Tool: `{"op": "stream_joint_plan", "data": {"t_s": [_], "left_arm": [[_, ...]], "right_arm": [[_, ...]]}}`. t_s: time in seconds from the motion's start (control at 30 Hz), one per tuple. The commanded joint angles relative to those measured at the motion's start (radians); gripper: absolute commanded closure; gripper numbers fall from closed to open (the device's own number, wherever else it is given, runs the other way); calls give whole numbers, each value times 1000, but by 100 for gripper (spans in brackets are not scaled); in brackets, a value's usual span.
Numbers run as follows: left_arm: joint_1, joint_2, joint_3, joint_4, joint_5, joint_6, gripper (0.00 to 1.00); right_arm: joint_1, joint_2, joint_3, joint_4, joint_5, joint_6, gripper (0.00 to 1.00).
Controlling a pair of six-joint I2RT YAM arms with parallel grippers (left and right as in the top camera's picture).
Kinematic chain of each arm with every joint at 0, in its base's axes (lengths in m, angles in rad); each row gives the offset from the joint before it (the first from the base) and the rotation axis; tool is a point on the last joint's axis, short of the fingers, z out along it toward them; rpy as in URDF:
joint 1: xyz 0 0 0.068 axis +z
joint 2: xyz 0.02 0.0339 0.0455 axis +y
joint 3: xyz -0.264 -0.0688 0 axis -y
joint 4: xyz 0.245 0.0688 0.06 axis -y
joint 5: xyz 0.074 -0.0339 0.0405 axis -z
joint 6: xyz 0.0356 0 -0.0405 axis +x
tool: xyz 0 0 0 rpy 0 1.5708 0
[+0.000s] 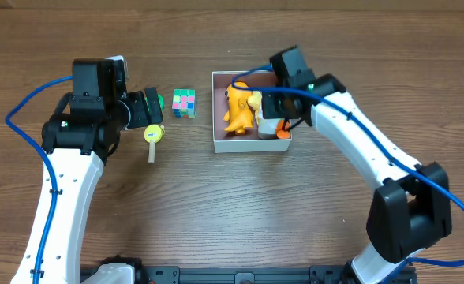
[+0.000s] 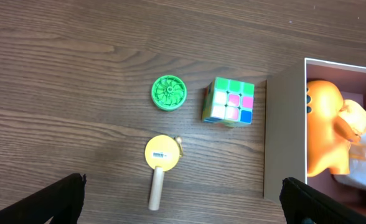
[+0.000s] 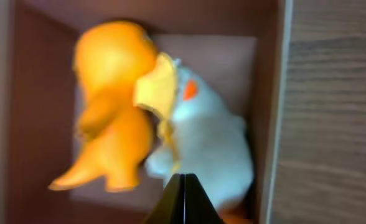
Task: Pack container
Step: 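Press the duck down into the box and open the right gripper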
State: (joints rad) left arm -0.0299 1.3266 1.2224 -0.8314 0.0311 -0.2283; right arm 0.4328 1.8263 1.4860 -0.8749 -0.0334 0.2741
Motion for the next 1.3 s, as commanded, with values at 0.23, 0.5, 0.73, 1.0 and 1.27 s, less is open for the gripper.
{"op": "stream_joint_plan", "data": {"t_s": [0.23,0.5,0.73,1.0,1.27], "left_arm": [[12,7,23,-33,22,22,0],[12,7,23,-37,22,22,0],[12,7,23,-36,22,22,0],[12,7,23,-55,22,23,0],[12,7,23,-55,21,23,0]], "right_arm": [[12,-30,-132,17,-126,-13,96],[12,-28,-312,263,-124,10,96],[10,-28,-342,423,4,10,96],[10,-28,-324,541,198,-17,96],[20,-63,-192,388,109,-17,77]]}}
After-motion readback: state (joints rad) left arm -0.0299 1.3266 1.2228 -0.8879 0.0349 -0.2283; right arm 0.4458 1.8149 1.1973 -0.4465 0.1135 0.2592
